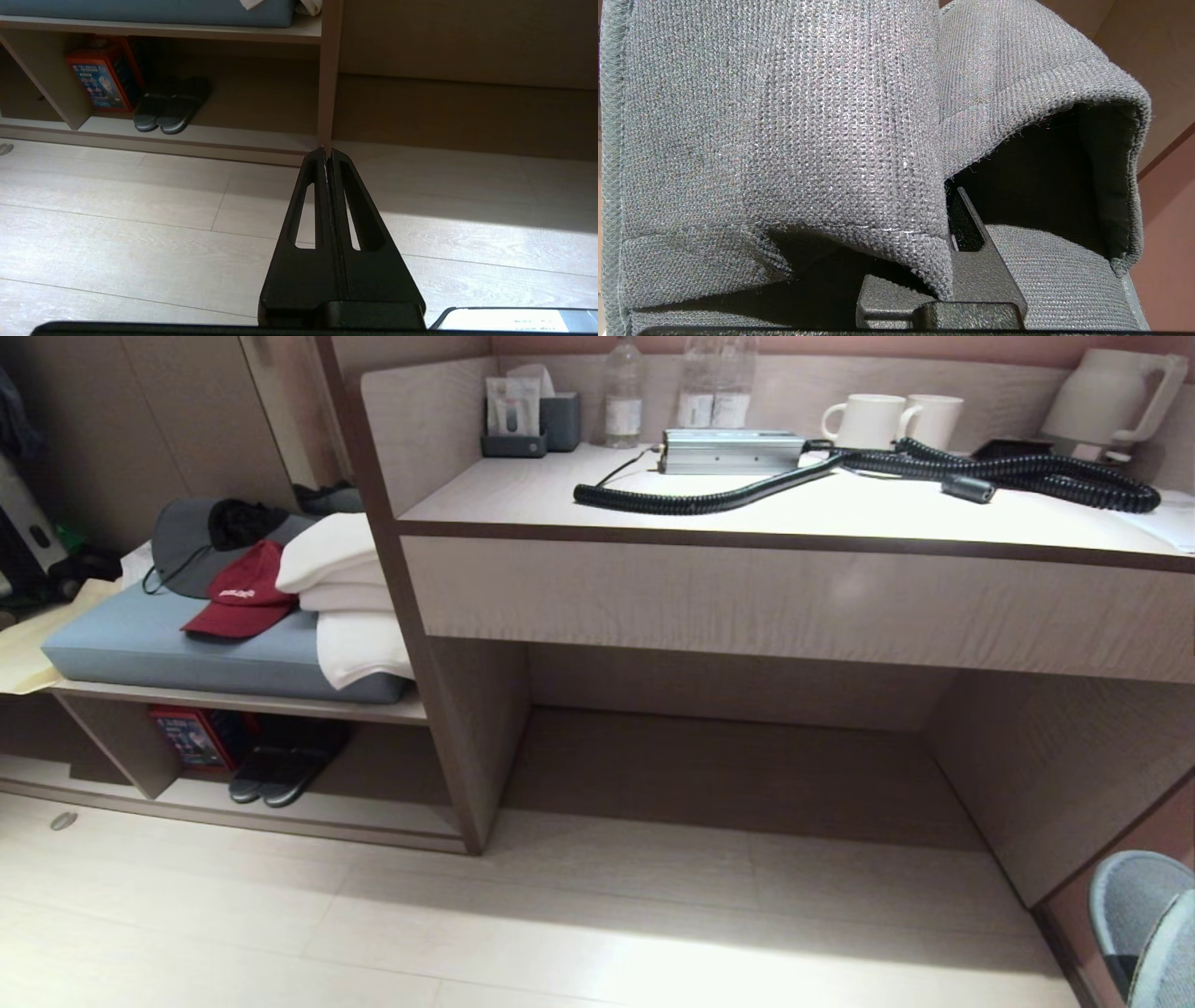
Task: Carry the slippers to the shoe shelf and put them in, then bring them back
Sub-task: Place the slippers into the shoe cabinet
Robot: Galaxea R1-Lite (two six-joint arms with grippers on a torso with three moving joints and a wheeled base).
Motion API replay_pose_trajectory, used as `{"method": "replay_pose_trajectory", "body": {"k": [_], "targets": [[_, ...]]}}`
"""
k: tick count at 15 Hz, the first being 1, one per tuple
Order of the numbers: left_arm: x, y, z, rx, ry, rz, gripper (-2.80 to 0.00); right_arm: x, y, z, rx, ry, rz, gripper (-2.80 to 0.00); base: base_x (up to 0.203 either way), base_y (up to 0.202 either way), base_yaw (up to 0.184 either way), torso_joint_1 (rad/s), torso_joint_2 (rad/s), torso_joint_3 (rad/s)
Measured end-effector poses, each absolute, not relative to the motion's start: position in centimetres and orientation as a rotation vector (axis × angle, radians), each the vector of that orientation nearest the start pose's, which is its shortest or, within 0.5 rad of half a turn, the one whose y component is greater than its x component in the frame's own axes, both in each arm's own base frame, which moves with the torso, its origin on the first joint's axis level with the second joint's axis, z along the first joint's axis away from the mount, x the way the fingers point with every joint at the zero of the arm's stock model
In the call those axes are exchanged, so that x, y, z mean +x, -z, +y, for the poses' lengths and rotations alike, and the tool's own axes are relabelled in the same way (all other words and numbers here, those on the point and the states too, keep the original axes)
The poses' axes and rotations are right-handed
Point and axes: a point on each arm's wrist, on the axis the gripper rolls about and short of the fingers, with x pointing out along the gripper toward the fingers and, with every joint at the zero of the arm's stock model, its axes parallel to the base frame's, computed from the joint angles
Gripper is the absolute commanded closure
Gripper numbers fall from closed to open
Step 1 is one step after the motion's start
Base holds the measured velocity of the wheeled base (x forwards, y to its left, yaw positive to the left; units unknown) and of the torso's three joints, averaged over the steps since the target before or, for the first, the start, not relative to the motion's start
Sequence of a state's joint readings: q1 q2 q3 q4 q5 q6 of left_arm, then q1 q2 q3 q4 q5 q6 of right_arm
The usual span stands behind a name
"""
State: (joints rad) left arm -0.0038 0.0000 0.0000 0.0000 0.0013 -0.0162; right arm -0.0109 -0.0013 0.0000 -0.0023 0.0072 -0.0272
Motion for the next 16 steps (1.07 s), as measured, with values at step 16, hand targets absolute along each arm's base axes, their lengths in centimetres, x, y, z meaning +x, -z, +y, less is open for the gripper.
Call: {"method": "replay_pose_trajectory", "body": {"k": [16], "targets": [[-2.28, -7.56, 0.01, -0.013, 0.003, -0.001, 0.00, -2.29, -7.57, 0.04, -0.027, 0.004, -0.004, 0.00, 0.000, 0.056, -0.001, 0.003, 0.00, 0.045]]}}
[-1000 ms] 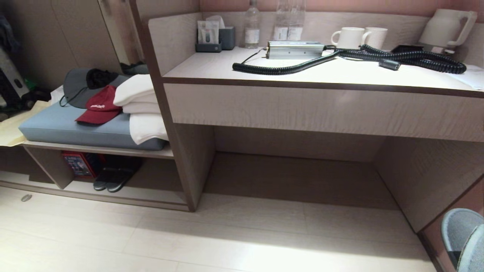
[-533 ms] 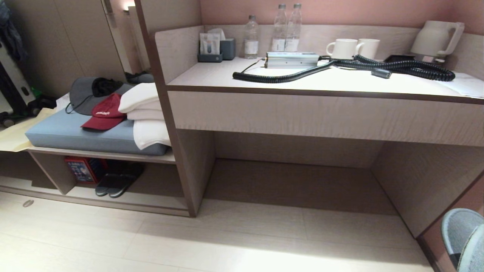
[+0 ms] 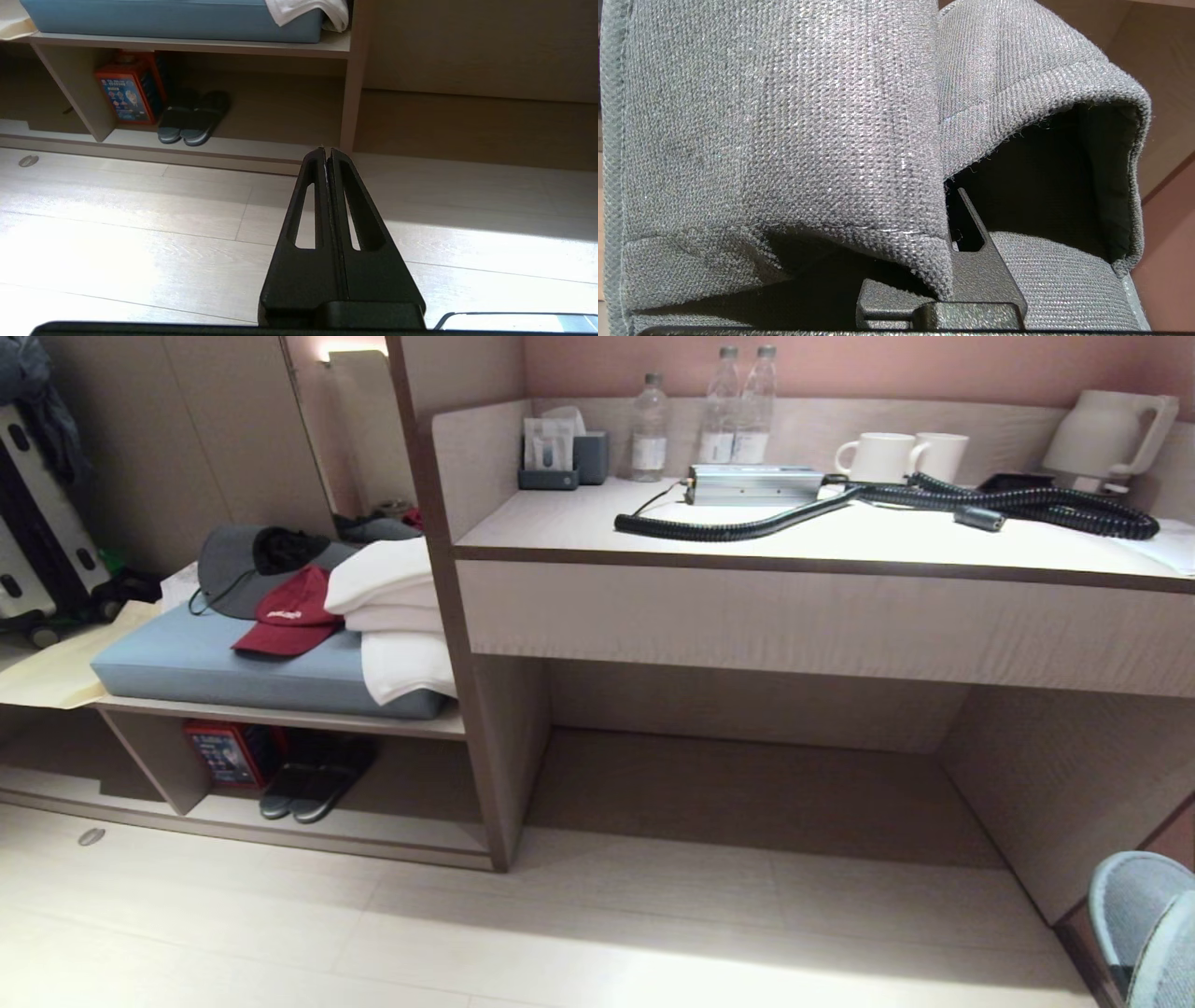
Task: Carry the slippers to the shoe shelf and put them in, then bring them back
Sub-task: Place the slippers into the shoe cabinet
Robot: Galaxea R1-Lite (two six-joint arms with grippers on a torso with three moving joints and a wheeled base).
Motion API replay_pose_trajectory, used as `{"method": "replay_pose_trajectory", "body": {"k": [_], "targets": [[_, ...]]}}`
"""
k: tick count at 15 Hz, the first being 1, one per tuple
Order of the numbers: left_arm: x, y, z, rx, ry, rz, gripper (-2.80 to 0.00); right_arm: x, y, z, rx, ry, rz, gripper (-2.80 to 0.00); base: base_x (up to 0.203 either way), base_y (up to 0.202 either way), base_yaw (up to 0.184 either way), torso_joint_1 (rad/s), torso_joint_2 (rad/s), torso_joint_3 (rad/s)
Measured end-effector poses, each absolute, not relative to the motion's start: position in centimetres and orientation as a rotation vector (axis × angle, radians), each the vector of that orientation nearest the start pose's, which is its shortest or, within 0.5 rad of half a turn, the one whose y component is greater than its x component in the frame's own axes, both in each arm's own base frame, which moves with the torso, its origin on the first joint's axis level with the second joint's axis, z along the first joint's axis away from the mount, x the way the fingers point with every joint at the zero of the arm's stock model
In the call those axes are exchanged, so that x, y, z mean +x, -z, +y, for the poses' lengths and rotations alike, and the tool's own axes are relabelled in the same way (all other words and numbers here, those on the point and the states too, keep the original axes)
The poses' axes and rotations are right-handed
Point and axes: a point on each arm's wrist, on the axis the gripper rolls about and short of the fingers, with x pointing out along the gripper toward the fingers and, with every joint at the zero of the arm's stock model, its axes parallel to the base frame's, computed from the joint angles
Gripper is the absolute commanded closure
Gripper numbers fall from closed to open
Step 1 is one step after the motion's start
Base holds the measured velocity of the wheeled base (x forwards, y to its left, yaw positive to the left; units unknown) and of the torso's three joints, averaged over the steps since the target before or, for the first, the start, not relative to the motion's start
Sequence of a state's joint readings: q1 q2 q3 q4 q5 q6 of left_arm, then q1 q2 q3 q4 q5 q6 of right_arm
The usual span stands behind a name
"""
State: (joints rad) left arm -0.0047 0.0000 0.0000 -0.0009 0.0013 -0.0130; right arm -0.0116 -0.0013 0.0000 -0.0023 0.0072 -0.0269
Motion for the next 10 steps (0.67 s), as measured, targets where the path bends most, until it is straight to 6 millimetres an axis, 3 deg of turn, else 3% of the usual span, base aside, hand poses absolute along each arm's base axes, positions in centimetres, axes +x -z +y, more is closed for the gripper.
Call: {"method": "replay_pose_trajectory", "body": {"k": [10], "targets": [[-2.28, -7.55, 0.01, -0.015, 0.003, 0.000, 0.00, -2.29, -7.57, 0.04, -0.027, 0.004, -0.004, 0.00, 0.000, 0.197, -0.001, 0.003, 0.00, 0.002]]}}
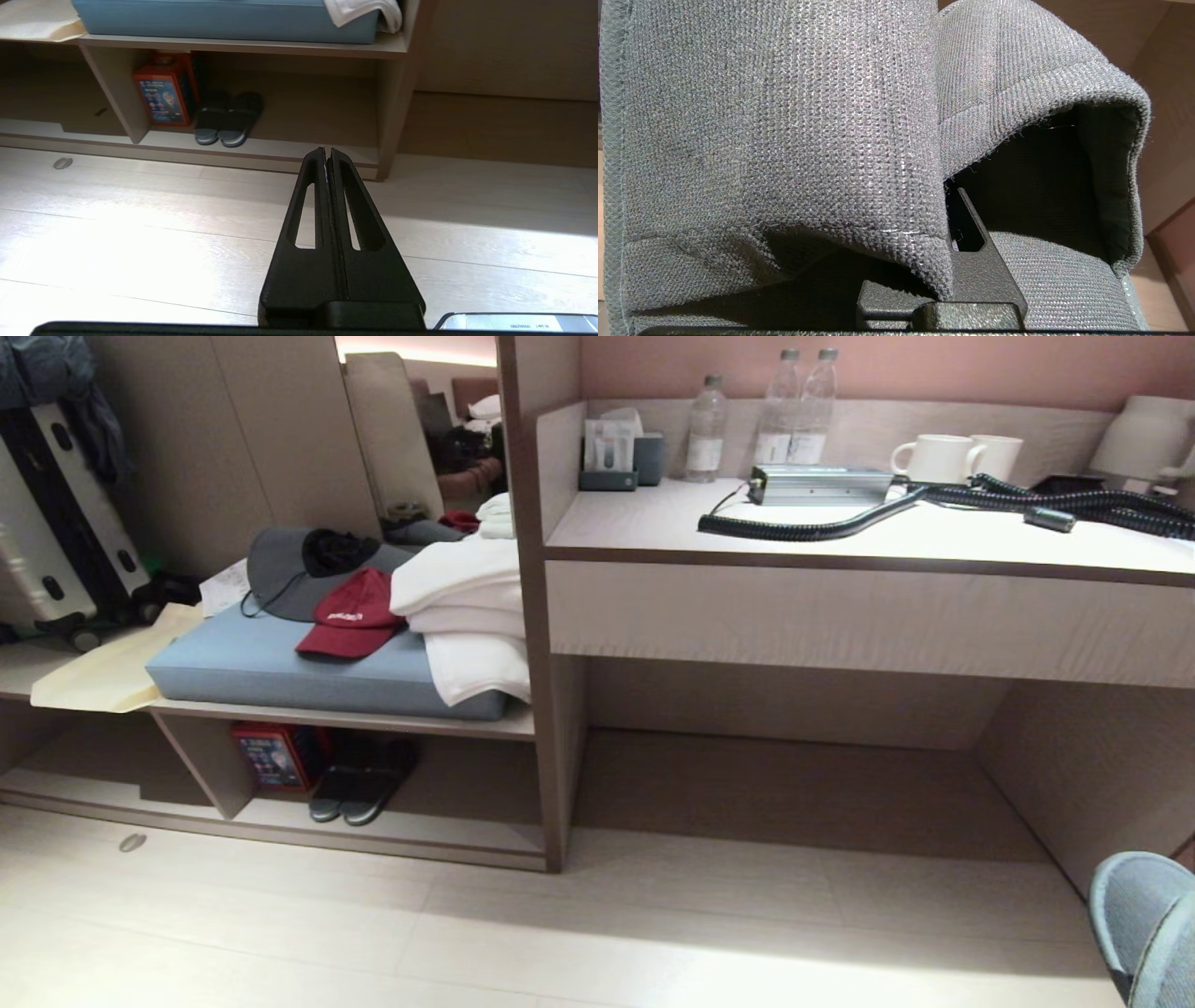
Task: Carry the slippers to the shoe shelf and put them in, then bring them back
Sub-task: Place the slippers into the shoe cabinet
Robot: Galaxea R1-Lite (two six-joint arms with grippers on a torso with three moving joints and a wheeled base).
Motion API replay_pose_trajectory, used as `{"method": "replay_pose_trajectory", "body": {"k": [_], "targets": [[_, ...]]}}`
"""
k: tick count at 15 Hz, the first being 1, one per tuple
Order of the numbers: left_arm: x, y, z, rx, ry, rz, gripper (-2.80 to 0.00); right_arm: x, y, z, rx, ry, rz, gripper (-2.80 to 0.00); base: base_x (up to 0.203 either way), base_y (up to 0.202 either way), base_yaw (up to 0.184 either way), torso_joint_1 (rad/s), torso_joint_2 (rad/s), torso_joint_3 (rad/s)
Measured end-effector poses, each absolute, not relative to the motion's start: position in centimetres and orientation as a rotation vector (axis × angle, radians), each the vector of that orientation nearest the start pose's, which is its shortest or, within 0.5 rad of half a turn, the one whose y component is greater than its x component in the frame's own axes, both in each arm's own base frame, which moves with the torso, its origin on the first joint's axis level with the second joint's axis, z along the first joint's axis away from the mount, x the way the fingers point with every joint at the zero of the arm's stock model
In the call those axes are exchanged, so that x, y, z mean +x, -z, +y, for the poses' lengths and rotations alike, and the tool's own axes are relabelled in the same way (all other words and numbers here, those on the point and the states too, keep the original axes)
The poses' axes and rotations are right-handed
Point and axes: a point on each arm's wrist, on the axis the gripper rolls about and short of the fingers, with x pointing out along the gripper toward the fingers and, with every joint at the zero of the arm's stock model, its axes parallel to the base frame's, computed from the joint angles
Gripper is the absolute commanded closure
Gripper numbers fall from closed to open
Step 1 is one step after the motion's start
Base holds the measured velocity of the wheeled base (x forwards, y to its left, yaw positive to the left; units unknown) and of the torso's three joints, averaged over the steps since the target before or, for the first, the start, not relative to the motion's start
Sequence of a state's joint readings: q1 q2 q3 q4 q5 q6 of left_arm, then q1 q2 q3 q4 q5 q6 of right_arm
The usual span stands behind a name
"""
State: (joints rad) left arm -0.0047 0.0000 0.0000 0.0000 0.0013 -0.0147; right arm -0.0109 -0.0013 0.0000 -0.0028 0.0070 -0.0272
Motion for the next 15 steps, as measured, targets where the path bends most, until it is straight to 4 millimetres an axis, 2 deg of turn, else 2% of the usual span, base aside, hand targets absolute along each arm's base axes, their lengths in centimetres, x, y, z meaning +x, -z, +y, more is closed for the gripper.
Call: {"method": "replay_pose_trajectory", "body": {"k": [15], "targets": [[-2.28, -7.55, 0.01, -0.014, 0.003, 0.000, 0.00, -2.29, -7.57, 0.04, -0.027, 0.003, -0.004, 0.00, 0.000, 0.194, -0.002, 0.002, 0.00, 0.002]]}}
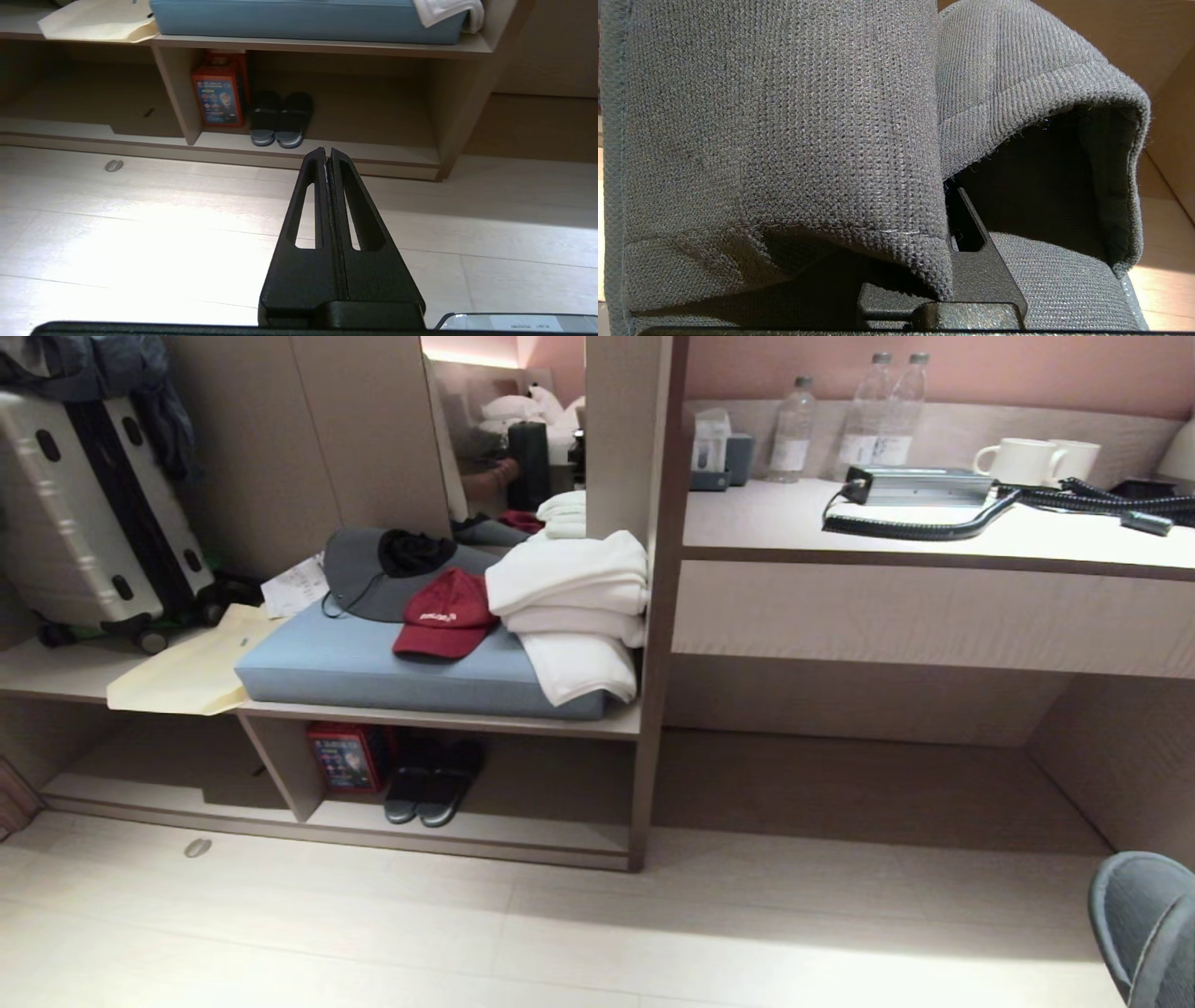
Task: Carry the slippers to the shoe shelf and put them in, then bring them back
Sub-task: Place the slippers into the shoe cabinet
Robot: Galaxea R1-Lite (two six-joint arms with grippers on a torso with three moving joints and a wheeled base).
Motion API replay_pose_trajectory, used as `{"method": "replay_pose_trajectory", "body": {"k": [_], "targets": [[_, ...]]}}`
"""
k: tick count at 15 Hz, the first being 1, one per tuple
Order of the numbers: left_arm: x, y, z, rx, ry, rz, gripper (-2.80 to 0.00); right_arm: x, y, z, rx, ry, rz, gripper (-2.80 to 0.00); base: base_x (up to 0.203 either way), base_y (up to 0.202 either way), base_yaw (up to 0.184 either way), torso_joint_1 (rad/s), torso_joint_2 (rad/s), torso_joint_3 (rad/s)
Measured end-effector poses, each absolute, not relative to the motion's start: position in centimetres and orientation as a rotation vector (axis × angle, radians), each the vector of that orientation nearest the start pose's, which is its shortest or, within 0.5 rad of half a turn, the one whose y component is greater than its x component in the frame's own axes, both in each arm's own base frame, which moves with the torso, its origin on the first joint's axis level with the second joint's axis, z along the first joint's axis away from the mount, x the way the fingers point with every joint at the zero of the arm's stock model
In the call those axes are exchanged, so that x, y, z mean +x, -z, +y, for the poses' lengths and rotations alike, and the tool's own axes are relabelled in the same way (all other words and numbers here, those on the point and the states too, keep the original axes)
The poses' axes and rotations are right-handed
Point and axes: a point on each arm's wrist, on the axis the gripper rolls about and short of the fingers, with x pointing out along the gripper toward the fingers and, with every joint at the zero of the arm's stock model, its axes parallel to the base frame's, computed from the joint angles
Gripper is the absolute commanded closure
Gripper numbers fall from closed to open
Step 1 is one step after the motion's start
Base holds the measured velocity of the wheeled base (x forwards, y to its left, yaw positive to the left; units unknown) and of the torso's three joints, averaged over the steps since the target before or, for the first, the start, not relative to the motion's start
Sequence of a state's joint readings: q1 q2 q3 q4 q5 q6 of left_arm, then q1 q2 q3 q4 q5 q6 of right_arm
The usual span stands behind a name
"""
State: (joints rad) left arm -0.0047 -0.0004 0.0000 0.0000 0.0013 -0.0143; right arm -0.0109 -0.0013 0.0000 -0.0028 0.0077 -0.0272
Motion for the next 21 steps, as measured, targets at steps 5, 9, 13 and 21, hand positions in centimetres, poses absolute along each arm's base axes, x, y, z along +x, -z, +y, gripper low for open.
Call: {"method": "replay_pose_trajectory", "body": {"k": [5, 9, 13, 21], "targets": [[-2.28, -7.55, 0.01, -0.015, 0.003, 0.000, 0.00, -2.29, -7.57, 0.04, -0.027, 0.004, -0.004, 0.00, 0.000, 0.194, -0.002, 0.002, 0.00, 0.000], [-2.28, -7.56, 0.01, -0.013, 0.003, -0.002, 0.00, -2.29, -7.57, 0.04, -0.027, 0.004, -0.004, 0.00, 0.000, 0.195, -0.002, 0.001, 0.00, 0.000], [-2.28, -7.56, 0.01, -0.013, 0.004, -0.001, 0.00, -2.29, -7.57, 0.04, -0.027, 0.004, -0.004, 0.00, 0.000, 0.196, -0.002, 0.004, 0.00, 0.002], [-2.28, -7.56, 0.01, -0.013, 0.004, -0.001, 0.00, -2.29, -7.57, 0.04, -0.027, 0.004, -0.004, 0.00, 0.000, 0.194, -0.001, 0.003, 0.00, 0.004]]}}
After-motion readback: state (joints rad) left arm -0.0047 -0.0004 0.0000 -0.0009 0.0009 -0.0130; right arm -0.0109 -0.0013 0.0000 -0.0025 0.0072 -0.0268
